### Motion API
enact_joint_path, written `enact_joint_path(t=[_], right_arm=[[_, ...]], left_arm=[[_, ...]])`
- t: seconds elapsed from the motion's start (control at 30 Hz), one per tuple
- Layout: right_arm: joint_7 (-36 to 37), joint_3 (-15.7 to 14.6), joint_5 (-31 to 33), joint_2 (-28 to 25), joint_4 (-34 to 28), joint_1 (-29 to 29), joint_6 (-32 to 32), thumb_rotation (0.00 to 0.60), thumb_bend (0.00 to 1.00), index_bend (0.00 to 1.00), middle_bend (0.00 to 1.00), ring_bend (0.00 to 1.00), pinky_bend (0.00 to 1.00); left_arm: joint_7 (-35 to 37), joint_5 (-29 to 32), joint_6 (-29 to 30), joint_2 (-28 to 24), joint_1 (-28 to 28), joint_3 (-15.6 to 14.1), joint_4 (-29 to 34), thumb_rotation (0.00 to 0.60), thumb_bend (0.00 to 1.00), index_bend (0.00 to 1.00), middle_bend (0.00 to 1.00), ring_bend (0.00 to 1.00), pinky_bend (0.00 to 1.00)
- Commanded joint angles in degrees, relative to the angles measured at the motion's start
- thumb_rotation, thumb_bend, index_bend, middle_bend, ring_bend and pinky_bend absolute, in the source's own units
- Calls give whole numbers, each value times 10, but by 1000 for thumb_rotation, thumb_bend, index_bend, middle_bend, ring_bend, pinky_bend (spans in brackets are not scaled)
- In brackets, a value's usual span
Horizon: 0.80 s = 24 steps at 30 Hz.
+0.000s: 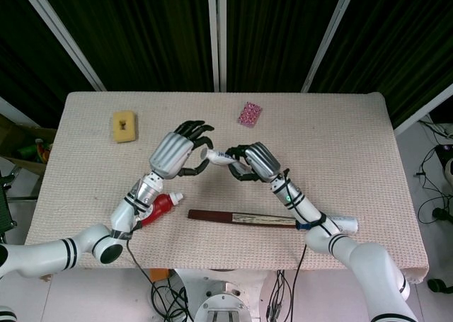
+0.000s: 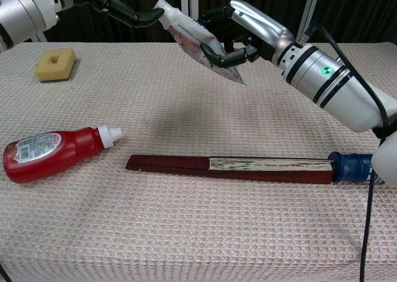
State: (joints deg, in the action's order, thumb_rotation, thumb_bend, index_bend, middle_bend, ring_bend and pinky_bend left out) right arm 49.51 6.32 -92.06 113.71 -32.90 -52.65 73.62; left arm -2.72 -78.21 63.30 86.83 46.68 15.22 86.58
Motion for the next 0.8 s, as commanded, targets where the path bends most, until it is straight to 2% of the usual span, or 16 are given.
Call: enact_joint_path(t=[0.03,0.4,0.8], right_arm=[[0,1,1,0,-2,-1,0,600,823,873,731,574,783],[-4,-1,2,-1,-5,-1,-4,600,821,875,733,574,783],[-11,-5,0,-4,-8,0,-4,600,818,882,738,581,786]], left_arm=[[1,-3,3,2,0,-2,-5,489,404,420,195,127,166],[0,-13,14,7,-3,-8,-20,486,406,414,202,126,167],[0,-29,23,8,-3,-16,-34,485,456,481,240,127,169]])
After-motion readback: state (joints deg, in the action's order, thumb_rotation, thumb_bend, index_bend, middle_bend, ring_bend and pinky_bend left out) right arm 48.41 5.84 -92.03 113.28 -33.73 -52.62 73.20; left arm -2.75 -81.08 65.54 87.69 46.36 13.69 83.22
